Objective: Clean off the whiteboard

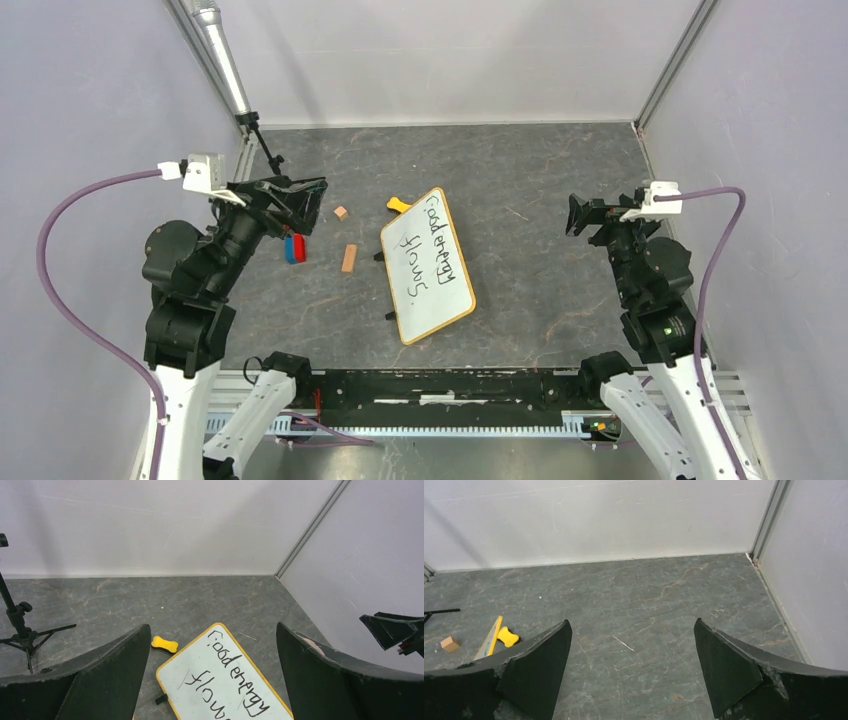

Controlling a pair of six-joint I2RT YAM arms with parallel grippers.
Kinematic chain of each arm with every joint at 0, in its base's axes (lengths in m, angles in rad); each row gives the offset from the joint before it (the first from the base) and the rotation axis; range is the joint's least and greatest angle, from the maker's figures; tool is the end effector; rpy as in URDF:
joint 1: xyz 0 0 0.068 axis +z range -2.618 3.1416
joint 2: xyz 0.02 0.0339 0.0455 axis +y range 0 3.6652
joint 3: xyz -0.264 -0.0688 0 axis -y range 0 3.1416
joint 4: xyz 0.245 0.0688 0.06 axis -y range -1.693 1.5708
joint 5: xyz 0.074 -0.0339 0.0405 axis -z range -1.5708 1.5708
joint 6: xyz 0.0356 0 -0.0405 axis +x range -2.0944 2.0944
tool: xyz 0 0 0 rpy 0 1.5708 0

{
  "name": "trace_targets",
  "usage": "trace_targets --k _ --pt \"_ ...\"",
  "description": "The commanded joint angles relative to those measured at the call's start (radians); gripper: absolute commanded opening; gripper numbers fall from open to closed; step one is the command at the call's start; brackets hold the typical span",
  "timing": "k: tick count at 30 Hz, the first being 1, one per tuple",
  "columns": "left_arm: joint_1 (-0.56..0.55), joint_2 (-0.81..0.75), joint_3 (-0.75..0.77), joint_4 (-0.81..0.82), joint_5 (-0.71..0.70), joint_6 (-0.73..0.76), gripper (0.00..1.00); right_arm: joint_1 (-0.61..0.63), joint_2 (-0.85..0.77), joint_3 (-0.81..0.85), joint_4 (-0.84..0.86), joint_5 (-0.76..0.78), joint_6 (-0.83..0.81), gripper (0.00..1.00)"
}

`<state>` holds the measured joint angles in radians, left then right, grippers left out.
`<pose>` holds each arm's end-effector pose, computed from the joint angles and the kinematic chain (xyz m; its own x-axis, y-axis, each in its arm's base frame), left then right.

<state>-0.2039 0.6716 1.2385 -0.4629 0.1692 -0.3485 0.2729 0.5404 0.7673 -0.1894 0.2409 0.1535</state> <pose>0.0931 -0.0254 0.4713 -0.0286 -0.3378 -0.9408 0.3765 0.8682 -0.3232 0.1249 0.0261 0.3670 0.0308 0.1628 -0.9862 -0.0373 0.9861 0.1616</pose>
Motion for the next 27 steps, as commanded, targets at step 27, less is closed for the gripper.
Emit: trace_targets --k 27 --pt "-0.063 0.586 -0.046 -0.067 0.004 -0.392 0.96 0.009 0.606 0.036 0.449 -0.07 0.156 0.98"
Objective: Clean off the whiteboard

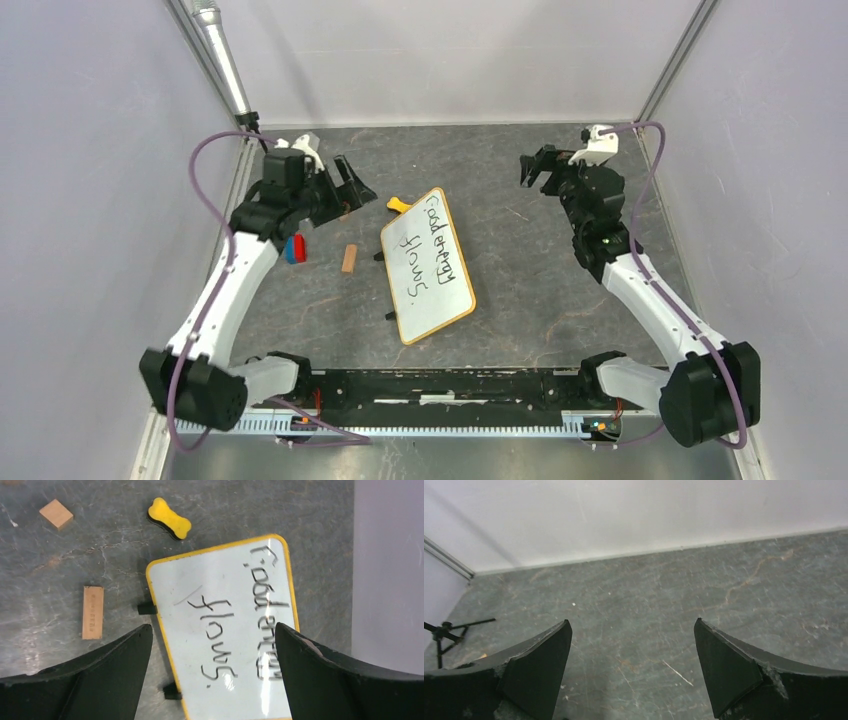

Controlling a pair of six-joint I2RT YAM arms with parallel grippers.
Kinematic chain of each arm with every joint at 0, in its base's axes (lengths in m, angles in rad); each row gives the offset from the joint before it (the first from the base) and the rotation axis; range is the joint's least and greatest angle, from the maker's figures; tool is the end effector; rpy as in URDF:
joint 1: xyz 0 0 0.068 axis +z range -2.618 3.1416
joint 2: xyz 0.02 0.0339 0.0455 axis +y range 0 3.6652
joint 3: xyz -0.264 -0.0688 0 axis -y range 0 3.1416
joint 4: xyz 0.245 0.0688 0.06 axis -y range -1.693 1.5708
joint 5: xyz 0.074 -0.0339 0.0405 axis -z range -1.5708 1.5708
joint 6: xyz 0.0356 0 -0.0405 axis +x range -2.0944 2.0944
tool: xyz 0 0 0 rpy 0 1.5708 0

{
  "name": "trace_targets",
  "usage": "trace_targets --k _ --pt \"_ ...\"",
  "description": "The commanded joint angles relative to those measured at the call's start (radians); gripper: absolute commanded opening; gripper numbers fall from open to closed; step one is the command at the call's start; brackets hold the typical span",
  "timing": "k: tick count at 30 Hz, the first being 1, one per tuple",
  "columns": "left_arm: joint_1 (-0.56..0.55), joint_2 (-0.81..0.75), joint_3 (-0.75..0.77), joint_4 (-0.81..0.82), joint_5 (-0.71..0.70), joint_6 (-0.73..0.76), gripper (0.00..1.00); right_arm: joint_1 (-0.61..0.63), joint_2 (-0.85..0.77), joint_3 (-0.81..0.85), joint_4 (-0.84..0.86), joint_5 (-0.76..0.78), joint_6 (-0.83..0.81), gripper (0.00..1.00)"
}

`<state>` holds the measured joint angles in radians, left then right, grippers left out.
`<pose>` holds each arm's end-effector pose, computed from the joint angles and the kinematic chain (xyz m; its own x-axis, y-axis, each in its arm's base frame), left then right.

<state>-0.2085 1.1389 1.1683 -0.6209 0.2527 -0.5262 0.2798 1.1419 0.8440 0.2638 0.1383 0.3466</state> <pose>0.2356 -0.0589 0.3600 -0.6744 -0.3544 -0.6478 0.0749 0.8399 -0.5375 0.2620 0.0702 0.3353 -0.0788 0.3274 -0.9416 -0.1216 0.9343 0.3351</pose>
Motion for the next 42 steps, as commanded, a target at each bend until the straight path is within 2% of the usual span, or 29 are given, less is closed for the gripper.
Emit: trace_targets --k 1,4,7,10,13,16,19,22,30,42 --pt "-0.099 0.151 0.044 0.092 -0.138 -0.225 0.95 0.003 0.005 -0.056 0.003 0.03 -0.039 0.98" --pt "-0.184 0.255 0.095 0.092 -0.347 -0.296 0.98 0.002 0.017 -0.079 0.01 0.04 -0.054 0.98" --pt "-0.206 0.36 0.165 0.069 -0.498 -0.375 0.98 0.002 0.038 -0.067 -0.016 0.054 -0.063 0.98" --pt "-0.213 0.49 0.28 0.059 -0.563 -0.355 0.94 0.001 0.052 -0.059 -0.03 0.053 -0.063 0.98" --pt "-0.214 0.63 0.439 -0.023 -0.607 -0.343 0.93 0.001 0.048 -0.059 -0.038 0.065 -0.067 0.98" --pt "-0.216 0.778 0.624 -0.173 -0.68 -0.382 0.98 0.0 0.04 -0.066 -0.038 0.089 -0.07 0.98" --pt "-0.215 0.902 0.782 -0.314 -0.704 -0.474 1.0 -0.001 0.044 -0.068 -0.041 0.108 -0.073 0.98" --pt "-0.218 0.975 0.862 -0.35 -0.664 -0.518 1.0 -0.002 0.054 -0.067 -0.041 0.11 -0.07 0.98" --pt "-0.217 1.075 0.908 -0.408 -0.602 -0.637 1.0 -0.005 0.049 -0.068 -0.051 0.131 -0.06 0.98" --pt "-0.216 1.237 0.98 -0.421 -0.573 -0.636 1.0 -0.005 0.036 -0.088 -0.034 0.15 -0.05 0.98"
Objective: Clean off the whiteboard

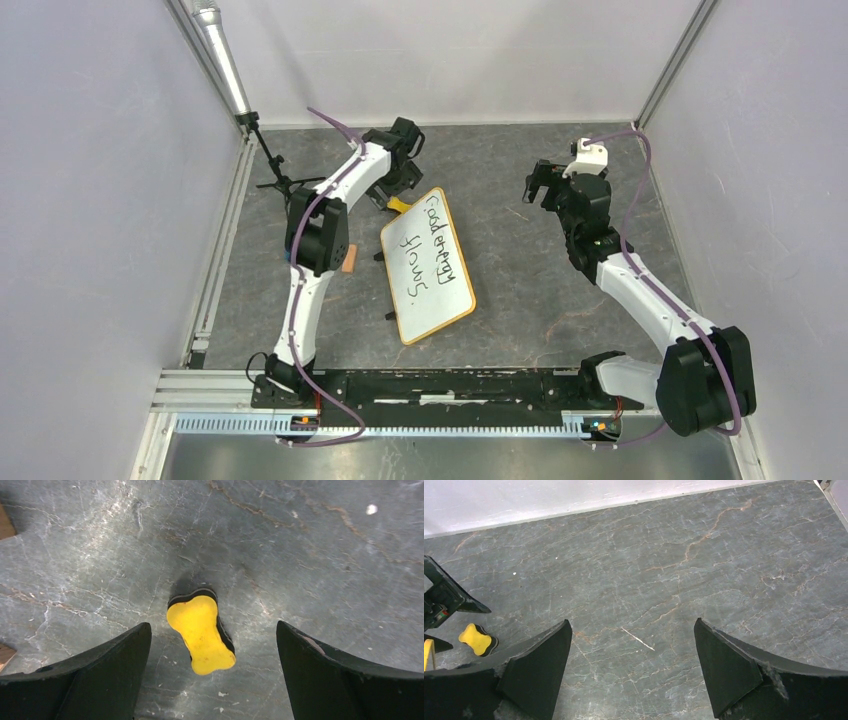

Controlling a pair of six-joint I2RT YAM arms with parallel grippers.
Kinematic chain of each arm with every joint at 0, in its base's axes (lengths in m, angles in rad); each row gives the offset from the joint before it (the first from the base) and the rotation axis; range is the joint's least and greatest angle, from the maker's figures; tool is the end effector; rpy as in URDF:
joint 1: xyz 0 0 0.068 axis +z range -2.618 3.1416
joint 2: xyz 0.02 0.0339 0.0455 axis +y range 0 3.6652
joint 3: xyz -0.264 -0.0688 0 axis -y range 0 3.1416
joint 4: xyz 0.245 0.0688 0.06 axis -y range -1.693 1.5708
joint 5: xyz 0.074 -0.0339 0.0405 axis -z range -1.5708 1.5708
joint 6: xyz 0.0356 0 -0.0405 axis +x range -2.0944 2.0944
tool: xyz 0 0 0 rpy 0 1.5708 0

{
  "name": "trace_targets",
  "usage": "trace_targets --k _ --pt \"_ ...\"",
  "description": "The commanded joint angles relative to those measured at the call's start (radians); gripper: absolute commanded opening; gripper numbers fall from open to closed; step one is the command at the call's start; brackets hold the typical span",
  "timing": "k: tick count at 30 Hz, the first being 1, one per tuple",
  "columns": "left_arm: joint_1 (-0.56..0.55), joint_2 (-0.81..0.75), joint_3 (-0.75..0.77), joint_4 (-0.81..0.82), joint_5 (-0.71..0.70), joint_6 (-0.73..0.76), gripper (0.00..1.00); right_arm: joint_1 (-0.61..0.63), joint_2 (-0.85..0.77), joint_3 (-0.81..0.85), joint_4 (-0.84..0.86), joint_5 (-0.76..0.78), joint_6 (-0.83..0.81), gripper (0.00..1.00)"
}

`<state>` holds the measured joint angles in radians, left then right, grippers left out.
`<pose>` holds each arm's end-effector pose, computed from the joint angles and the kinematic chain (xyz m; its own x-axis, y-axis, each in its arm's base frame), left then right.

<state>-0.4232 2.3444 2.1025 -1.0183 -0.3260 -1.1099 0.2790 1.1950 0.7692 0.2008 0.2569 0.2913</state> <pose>0.4511 -0.1907 0.1994 -0.6546 -0.6357 -0.4090 -0.6442 0.7523 -0.1381 0.2685 0.0675 0.2883 -0.2136 0.2278 -0.9500 0.0345 0.9736 0.2257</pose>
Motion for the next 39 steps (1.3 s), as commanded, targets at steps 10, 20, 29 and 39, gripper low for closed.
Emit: trace_targets --k 10,20,29,39 --pt "-0.002 0.102 0.089 -0.028 -0.03 -0.04 0.73 -0.006 -0.005 -0.016 0.034 0.03 0.01 0.98" --pt "0.015 0.102 0.191 -0.028 -0.042 0.058 0.36 -0.01 -0.008 -0.015 0.023 0.05 -0.004 0.98" --pt "0.024 -0.039 0.255 -0.03 -0.154 0.199 0.35 -0.012 0.0 -0.016 0.027 0.043 0.0 0.98" --pt "0.004 -0.355 0.022 -0.068 -0.196 0.304 0.33 -0.014 0.021 -0.01 0.027 0.035 -0.002 0.98"
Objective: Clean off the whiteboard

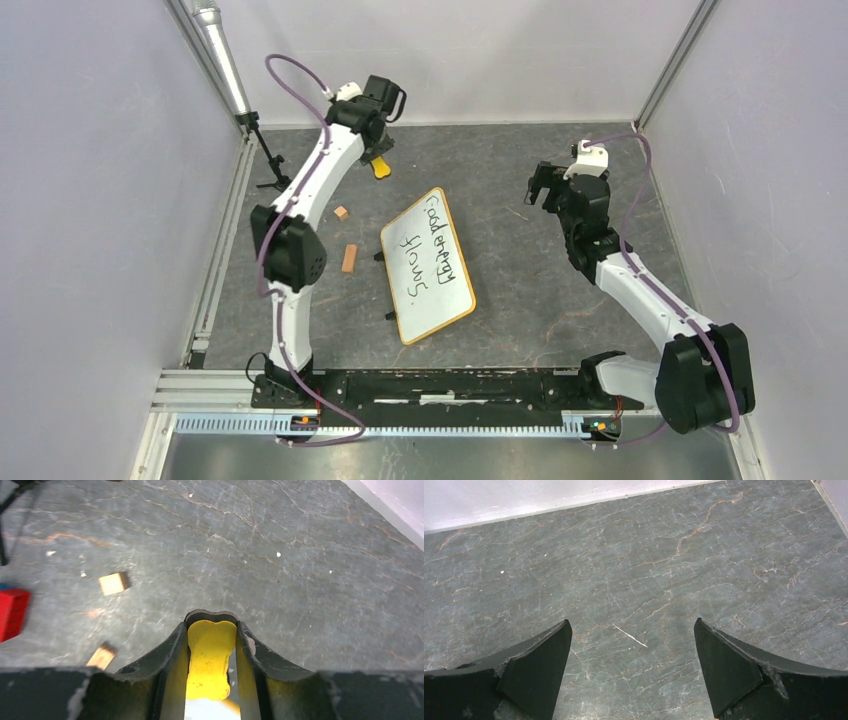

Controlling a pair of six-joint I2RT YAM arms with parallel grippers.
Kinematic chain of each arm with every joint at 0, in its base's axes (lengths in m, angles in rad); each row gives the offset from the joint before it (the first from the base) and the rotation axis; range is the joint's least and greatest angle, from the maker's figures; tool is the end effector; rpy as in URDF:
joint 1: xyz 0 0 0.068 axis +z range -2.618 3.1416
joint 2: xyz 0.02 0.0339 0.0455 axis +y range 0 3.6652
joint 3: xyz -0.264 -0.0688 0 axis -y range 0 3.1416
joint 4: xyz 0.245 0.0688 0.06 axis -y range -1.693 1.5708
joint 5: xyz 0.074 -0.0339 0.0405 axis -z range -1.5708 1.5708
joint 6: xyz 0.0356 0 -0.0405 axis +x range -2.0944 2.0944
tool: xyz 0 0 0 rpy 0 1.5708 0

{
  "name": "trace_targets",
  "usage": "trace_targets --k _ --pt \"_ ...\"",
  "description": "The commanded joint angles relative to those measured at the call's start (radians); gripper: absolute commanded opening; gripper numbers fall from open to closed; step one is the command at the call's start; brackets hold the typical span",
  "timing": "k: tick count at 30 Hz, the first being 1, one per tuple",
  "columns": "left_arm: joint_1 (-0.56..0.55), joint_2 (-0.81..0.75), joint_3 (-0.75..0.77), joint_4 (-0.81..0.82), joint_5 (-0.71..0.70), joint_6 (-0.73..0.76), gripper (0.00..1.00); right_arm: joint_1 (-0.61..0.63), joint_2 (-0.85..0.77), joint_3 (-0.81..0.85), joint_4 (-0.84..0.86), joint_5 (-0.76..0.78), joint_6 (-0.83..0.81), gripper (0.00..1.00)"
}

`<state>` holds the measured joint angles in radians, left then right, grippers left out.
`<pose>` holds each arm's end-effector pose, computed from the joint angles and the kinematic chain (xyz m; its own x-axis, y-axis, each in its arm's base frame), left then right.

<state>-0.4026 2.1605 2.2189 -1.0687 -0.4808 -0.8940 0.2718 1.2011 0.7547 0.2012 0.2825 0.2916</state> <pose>0.4334 -0.1667 0.3177 -0.5825 -0.5032 -0.6383 -0.5316 0.8299 -0.1691 0.2690 0.0647 0.2817 -0.2232 0.2244 -0.9486 0.0698 0.9743 0.2141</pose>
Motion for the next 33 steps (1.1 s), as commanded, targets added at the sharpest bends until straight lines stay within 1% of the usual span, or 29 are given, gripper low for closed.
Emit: trace_targets --k 1,4,8,10,11,13,16,18,21,25,26,28,29,31,32,33 --pt "-0.02 -0.207 -0.141 -0.017 -0.03 0.104 0.33 -0.008 0.017 0.006 0.026 0.006 -0.003 0.98" --pt "-0.03 -0.328 -0.298 -0.017 0.032 0.185 0.32 -0.008 0.021 0.01 0.023 -0.007 -0.003 0.98" --pt "-0.031 -0.534 -0.619 0.034 0.095 0.285 0.31 -0.009 0.016 0.012 0.023 -0.03 -0.009 0.98" --pt "-0.03 -0.641 -0.784 0.072 0.14 0.33 0.33 -0.008 0.015 0.009 0.03 -0.044 -0.014 0.98" --pt "-0.03 -0.689 -0.839 0.079 0.156 0.349 0.34 -0.008 0.014 0.011 0.029 -0.046 -0.017 0.98" --pt "-0.03 -0.772 -0.955 0.094 0.156 0.359 0.37 -0.009 0.015 0.015 0.025 -0.048 -0.022 0.98" --pt "-0.028 -0.883 -1.152 0.18 0.192 0.303 0.39 -0.008 0.015 0.022 0.012 -0.052 -0.023 0.98" --pt "-0.027 -0.928 -1.27 0.267 0.247 0.261 0.39 -0.008 0.013 0.021 0.012 -0.057 -0.032 0.98" --pt "-0.026 -0.946 -1.41 0.368 0.265 0.194 0.39 -0.007 0.016 0.024 0.001 -0.031 -0.042 0.98" --pt "-0.026 -0.904 -1.485 0.42 0.236 0.163 0.4 -0.008 0.023 0.029 -0.01 -0.022 -0.049 0.98" --pt "-0.026 -0.892 -1.498 0.429 0.227 0.156 0.43 -0.009 0.025 0.029 -0.008 -0.027 -0.047 0.98" --pt "-0.025 -0.867 -1.513 0.441 0.218 0.147 0.66 -0.008 0.026 0.028 0.002 -0.05 -0.051 0.98" --pt "-0.026 -0.86 -1.517 0.442 0.212 0.145 0.71 -0.008 0.027 0.026 0.01 -0.066 -0.056 0.98" --pt "-0.026 -0.858 -1.531 0.442 0.209 0.135 0.78 -0.008 0.029 0.025 0.018 -0.081 -0.061 0.98" --pt "-0.027 -0.863 -1.54 0.447 0.218 0.132 0.8 -0.007 0.031 0.026 0.017 -0.081 -0.063 0.98" --pt "-0.027 -0.87 -1.549 0.446 0.225 0.129 0.81 -0.008 0.034 0.029 0.013 -0.076 -0.065 0.98"
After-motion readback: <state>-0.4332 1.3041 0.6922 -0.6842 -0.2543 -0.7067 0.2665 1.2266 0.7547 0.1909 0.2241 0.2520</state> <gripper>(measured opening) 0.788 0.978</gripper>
